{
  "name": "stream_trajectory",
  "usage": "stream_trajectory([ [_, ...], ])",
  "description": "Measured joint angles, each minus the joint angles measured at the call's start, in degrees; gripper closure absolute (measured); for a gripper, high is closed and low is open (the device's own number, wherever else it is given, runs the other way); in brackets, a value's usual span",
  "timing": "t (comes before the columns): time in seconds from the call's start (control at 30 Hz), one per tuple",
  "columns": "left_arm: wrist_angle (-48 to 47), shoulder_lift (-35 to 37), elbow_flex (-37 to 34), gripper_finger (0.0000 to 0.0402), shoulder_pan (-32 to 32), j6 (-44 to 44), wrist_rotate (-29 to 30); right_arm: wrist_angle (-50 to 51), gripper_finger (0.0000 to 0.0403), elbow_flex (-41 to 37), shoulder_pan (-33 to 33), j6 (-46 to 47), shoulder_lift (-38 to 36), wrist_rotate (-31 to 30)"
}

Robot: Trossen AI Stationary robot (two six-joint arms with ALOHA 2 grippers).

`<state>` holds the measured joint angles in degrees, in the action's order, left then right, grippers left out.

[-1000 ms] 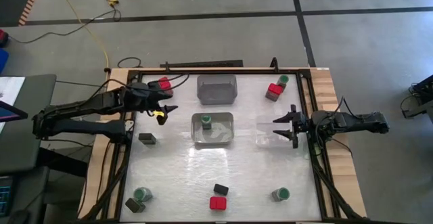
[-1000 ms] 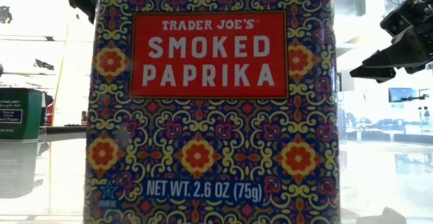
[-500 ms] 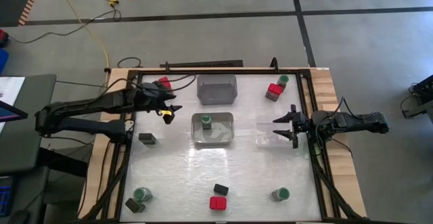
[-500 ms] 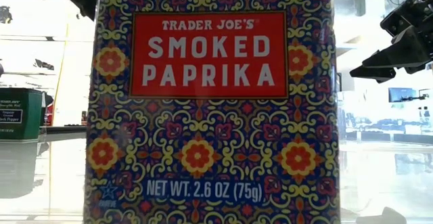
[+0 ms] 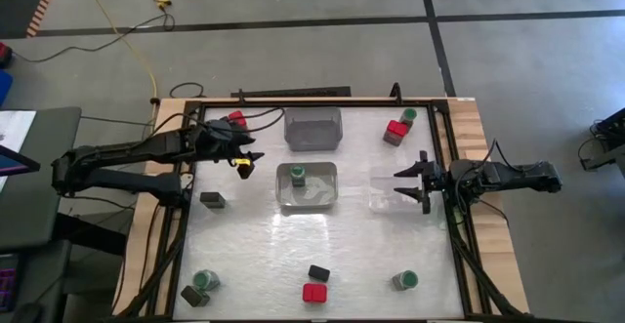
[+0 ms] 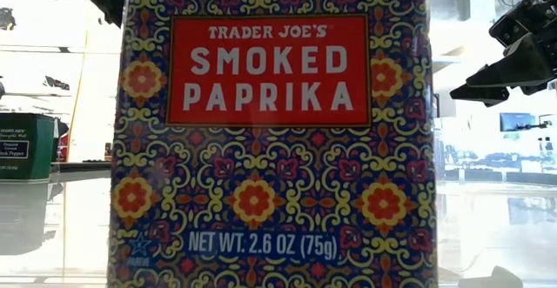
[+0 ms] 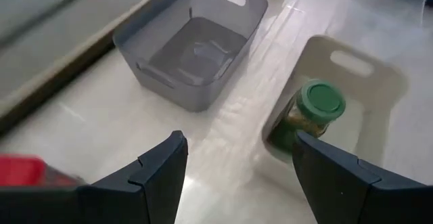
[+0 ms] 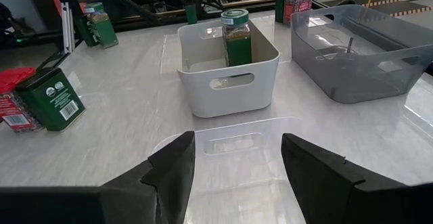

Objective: Sort spices by type
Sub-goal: Put the red spice can into the black bin

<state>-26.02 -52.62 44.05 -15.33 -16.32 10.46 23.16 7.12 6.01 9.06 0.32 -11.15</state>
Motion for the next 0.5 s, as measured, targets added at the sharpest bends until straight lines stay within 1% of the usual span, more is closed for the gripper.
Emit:
stream_trajectory([
  [0.1,0.3,0.0,0.0,0.0150,0.0,-8.1,-0.8,0.0,0.0154,0.0,0.0,0.0,0.0,0.0],
  [0.17,0.7,0.0,0.0,0.0150,0.0,-10.0,-0.8,0.0,0.0154,0.0,0.0,0.0,0.0,0.0],
  [0.5,0.7,0.0,0.0,0.0150,0.1,-10.5,-1.0,0.0,0.0154,0.0,0.0,0.0,0.0,0.0],
])
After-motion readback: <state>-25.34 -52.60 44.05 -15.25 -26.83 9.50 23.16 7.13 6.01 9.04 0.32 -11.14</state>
